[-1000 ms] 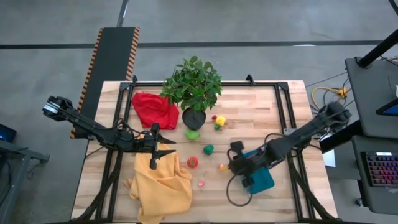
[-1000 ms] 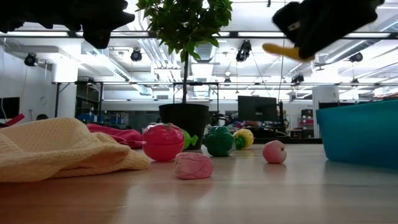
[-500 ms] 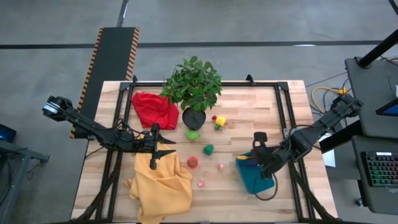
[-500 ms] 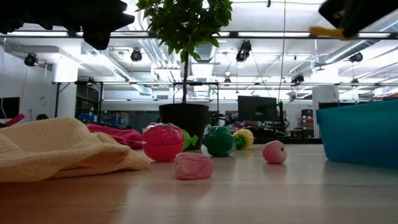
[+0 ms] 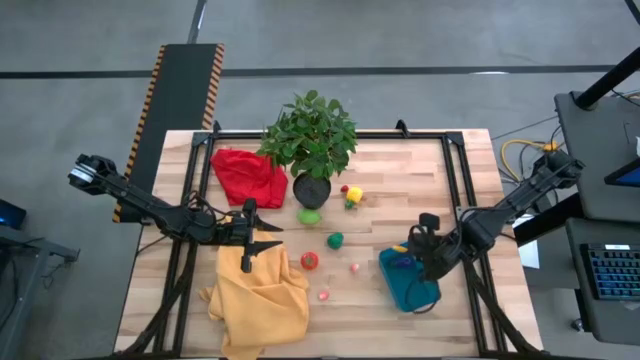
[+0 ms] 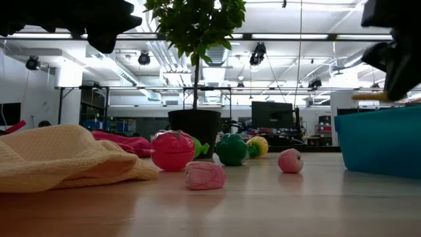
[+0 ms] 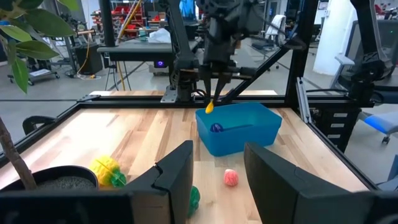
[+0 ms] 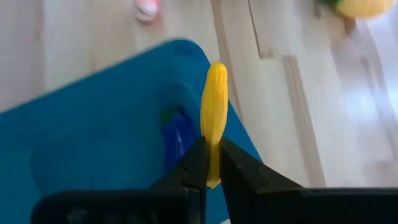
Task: Pick and placing Produce into tupperware
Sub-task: Put the corn into the bin
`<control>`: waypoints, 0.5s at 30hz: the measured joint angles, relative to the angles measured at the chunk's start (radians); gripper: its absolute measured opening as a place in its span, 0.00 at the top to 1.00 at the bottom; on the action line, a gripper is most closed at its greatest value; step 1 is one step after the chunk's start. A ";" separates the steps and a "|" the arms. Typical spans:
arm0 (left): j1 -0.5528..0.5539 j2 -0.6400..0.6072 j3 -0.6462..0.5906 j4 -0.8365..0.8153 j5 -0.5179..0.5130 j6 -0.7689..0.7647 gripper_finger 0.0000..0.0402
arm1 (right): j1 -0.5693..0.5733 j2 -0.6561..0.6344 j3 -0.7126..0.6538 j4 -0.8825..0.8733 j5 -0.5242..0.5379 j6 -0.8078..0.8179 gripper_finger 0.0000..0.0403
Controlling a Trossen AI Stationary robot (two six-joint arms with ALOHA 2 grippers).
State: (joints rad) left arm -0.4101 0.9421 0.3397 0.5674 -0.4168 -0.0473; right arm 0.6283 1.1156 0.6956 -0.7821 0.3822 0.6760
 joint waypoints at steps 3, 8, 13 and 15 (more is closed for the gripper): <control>0.000 0.000 0.000 0.000 0.000 0.000 0.68 | 0.000 -0.001 -0.026 0.000 -0.006 0.033 0.93; 0.000 0.000 0.000 0.000 0.000 -0.001 0.68 | 0.000 -0.002 -0.050 0.005 -0.023 0.058 0.93; 0.000 0.000 -0.002 0.000 0.000 -0.001 0.68 | 0.000 -0.002 -0.060 0.008 -0.023 0.075 0.93; 0.000 0.000 -0.002 0.000 0.000 -0.001 0.68 | 0.000 -0.002 -0.064 0.014 -0.023 0.076 0.93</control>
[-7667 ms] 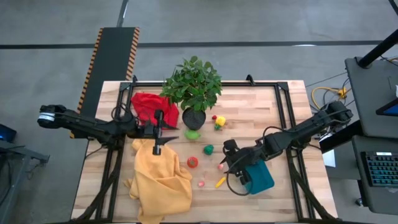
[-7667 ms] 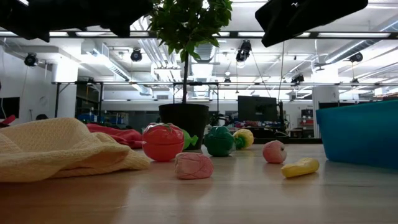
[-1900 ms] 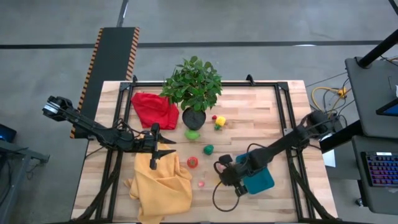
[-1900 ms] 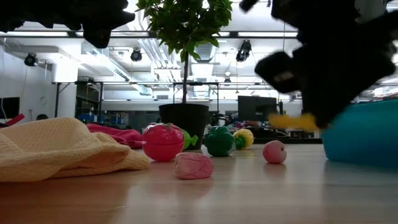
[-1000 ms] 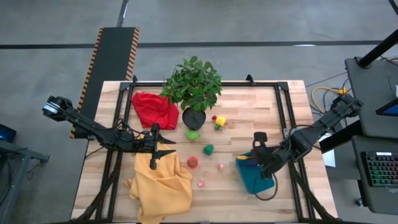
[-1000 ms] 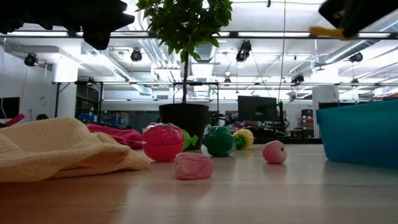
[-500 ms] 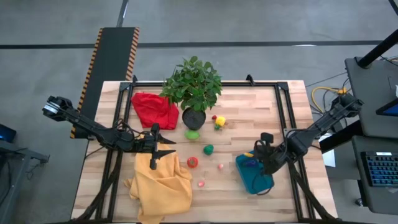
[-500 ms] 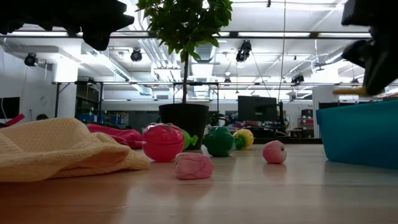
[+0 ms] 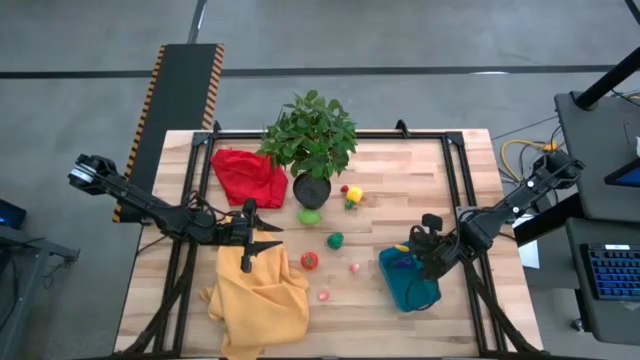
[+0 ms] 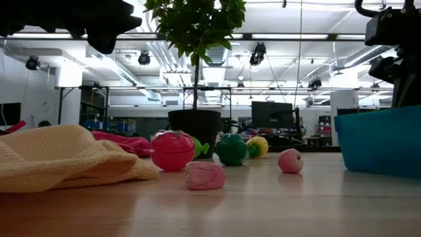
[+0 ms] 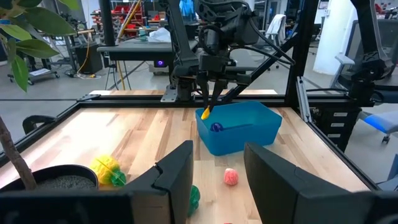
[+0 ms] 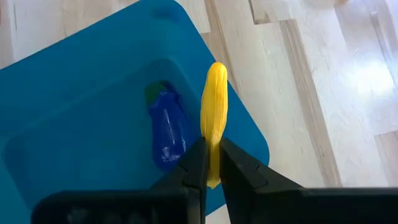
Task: Pick and placing Produce into tupperware
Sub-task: Put the corn into the bin
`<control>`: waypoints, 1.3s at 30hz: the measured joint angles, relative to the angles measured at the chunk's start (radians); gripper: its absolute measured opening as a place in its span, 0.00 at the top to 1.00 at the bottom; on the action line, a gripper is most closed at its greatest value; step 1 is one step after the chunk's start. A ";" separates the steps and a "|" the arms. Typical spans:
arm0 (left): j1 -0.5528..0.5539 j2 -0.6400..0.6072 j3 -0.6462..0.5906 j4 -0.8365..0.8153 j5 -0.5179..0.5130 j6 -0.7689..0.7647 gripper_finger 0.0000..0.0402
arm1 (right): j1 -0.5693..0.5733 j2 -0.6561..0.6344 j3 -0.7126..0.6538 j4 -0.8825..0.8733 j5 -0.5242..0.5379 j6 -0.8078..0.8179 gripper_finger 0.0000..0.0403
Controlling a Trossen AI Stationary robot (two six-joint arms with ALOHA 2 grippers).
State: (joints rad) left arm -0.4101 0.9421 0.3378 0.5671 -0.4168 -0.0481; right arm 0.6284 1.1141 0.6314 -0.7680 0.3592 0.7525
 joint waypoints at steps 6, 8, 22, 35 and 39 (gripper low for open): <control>0.000 0.000 0.000 0.000 0.000 0.000 0.68 | 0.000 0.000 -0.025 0.053 0.000 0.007 0.93; 0.000 0.000 0.000 0.000 0.000 0.000 0.68 | 0.000 0.000 -0.033 0.057 0.000 0.007 0.93; 0.000 0.000 0.000 0.000 0.000 0.000 0.68 | 0.000 0.000 -0.098 0.151 0.000 0.007 0.93; 0.000 0.000 0.000 0.000 0.000 0.000 0.68 | 0.000 0.000 -0.098 0.158 -0.003 0.007 0.86; 0.000 0.000 0.000 0.000 0.000 0.000 0.68 | 0.000 0.000 -0.098 0.159 -0.002 0.007 0.83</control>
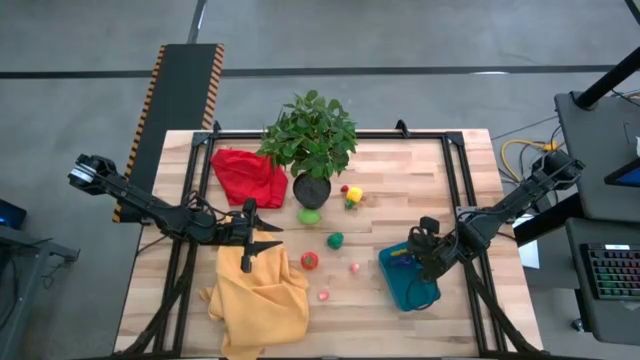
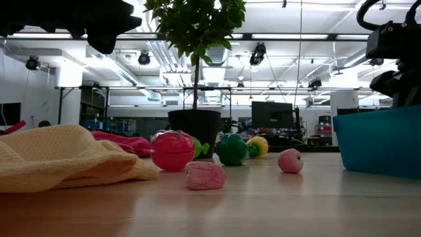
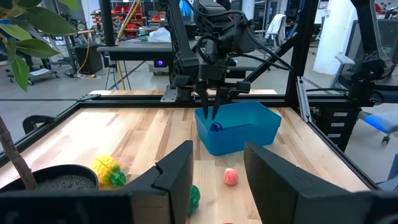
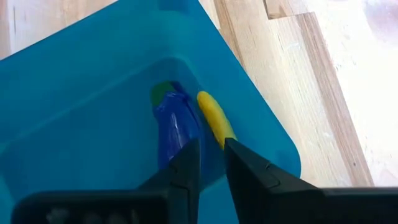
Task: Pick and placing Produce into tupperware
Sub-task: Put the corn into the bin, then put the top pink peach into the bin
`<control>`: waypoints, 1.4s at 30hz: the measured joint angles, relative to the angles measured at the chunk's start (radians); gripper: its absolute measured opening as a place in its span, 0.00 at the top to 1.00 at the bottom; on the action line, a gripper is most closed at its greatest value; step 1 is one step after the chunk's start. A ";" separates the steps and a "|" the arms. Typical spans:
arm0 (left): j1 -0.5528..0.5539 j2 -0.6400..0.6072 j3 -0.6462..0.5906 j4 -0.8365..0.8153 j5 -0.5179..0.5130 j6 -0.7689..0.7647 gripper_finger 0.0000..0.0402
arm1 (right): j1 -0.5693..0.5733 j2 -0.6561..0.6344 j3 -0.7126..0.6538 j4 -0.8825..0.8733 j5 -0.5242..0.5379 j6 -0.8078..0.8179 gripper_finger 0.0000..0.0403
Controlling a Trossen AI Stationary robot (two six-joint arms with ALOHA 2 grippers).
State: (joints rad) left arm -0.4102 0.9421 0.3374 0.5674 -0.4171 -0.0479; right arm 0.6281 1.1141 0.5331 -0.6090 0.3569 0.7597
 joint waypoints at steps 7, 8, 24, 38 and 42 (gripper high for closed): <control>0.000 0.000 0.000 0.000 0.000 0.000 0.68 | 0.000 0.000 0.000 0.011 0.001 0.000 0.79; 0.000 0.000 0.000 0.000 0.000 0.000 0.68 | 0.000 0.000 0.000 0.023 0.001 0.000 0.79; 0.000 0.000 0.000 0.000 0.000 -0.002 0.68 | 0.000 0.001 0.000 0.662 -0.023 -0.396 0.55; 0.000 0.000 0.000 0.000 0.000 -0.002 0.68 | -0.010 0.002 0.000 0.704 0.048 -0.484 0.47; 0.000 0.000 0.000 0.000 0.000 -0.001 0.68 | -0.037 0.002 0.000 0.704 0.048 -0.483 0.47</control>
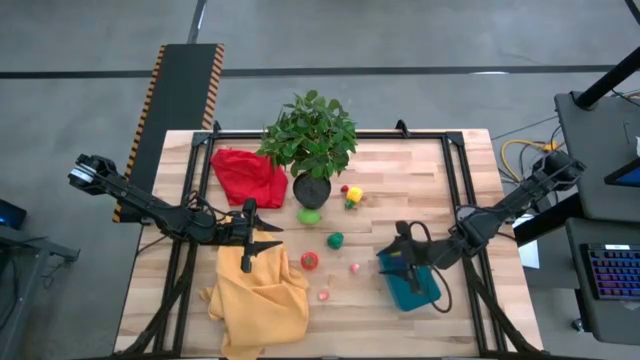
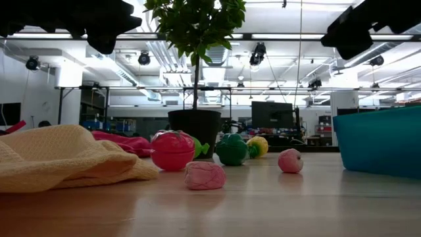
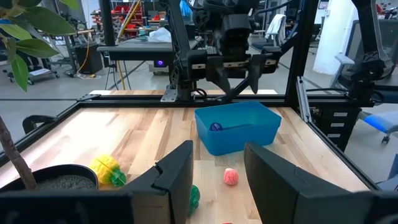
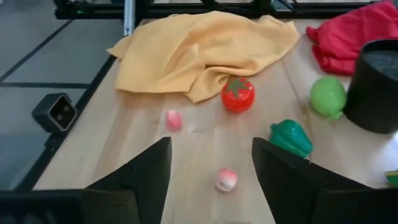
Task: Pick and placing Produce into tupperware
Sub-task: Put the top pink peach into the bin
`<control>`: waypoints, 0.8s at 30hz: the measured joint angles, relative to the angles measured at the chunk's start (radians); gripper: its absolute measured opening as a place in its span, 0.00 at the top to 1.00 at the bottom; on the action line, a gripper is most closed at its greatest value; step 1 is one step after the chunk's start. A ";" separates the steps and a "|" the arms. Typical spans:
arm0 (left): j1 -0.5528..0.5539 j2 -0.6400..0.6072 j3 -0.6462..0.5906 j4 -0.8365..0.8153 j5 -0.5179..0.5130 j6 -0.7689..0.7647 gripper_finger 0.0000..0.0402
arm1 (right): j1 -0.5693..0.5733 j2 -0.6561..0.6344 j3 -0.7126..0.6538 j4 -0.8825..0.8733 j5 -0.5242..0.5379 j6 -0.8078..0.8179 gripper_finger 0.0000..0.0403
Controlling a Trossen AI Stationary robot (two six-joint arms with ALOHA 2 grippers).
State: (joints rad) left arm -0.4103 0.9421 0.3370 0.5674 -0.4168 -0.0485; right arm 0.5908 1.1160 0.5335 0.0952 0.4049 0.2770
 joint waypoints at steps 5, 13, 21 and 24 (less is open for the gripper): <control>0.000 0.000 0.000 0.000 0.000 0.002 0.68 | -0.036 0.000 0.000 0.000 -0.009 -0.002 0.46; 0.000 0.000 0.000 0.000 0.000 0.002 0.68 | -0.062 0.000 0.000 0.000 -0.014 -0.009 0.46; 0.000 0.000 0.000 0.000 -0.005 0.002 0.68 | -0.062 0.011 0.000 0.030 -0.021 -0.016 0.46; 0.000 0.000 0.000 0.000 -0.008 0.003 0.68 | -0.062 0.055 0.001 0.078 -0.036 -0.055 0.46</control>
State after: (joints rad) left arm -0.4099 0.9421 0.3370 0.5671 -0.4247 -0.0456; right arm 0.5287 1.1710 0.5344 0.1728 0.3691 0.2217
